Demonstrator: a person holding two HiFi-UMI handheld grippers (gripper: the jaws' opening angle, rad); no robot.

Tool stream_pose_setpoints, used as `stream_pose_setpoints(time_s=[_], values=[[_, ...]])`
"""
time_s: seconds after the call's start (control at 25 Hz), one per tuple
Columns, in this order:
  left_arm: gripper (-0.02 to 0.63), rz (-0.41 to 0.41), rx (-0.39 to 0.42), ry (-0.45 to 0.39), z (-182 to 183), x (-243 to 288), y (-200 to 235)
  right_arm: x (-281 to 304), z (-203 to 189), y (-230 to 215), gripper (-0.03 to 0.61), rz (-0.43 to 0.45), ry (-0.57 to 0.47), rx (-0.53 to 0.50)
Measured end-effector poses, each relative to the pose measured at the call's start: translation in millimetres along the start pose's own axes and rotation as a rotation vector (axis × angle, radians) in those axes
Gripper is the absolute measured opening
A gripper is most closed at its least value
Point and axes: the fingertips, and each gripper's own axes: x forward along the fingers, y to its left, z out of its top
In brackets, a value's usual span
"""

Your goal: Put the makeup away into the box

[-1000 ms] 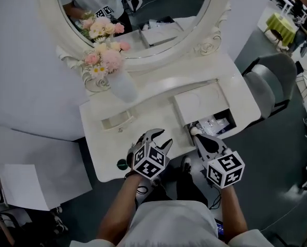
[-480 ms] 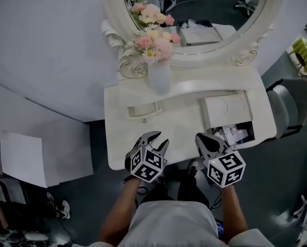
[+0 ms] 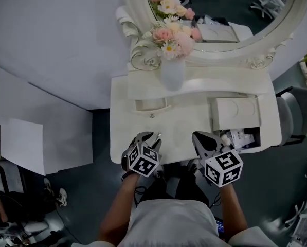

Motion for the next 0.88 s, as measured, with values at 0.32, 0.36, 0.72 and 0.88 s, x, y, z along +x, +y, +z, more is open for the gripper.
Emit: stream_pose_setpoints(time_s=[0.32,0.36,0.72,0.88], values=[[0.158,-0.025,-0.055,0.059,-16,21,-1,7,-4,-8,-0.006,0.02,0.043,-0.012],[0.152,-0.03,-0.061,0.067,-18,24,-2,7,-5,-9,-0.006,0.02,0.046,-0.013],[0.089,-0.039,-0.087,0.14,-36,44,-6,4,-12,-23,-0.006,0.016,0.062,-0.004],[0.089,-0.048,-0.094,0.162,-41,49,-10,1,-16,-28,-0.006,0.011,0.065,0.004]])
